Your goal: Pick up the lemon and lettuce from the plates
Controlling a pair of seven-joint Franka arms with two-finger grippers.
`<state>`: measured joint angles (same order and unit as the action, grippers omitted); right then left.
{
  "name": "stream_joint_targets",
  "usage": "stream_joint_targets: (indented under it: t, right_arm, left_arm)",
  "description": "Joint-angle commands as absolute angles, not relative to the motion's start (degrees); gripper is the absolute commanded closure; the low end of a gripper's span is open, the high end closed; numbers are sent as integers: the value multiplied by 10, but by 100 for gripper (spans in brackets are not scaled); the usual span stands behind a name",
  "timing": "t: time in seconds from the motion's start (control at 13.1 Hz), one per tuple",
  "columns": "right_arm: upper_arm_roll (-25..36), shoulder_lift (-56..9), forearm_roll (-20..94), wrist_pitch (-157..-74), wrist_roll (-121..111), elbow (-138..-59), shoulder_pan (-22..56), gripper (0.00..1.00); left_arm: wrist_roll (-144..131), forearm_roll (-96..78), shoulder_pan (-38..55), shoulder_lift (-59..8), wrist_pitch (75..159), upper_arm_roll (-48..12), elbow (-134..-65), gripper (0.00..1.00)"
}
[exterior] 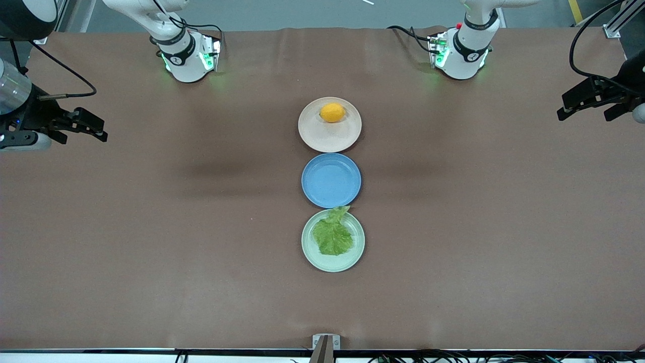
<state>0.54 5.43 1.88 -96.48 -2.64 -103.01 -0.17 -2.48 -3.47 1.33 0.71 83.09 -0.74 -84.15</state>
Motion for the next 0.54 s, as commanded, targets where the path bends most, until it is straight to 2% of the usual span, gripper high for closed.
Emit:
stream_joint_targets:
  t: [0.0,0.46]
  right_arm:
    - [3,62,17,-956,-29,-1036,-7,0]
    - [-1,62,-2,-950,-4,-1035,-5,0]
  left_arm:
    - [-19,-23,11,15,833,-11,-848,0]
    - [-32,-25,13,8,833,-11,-846,0]
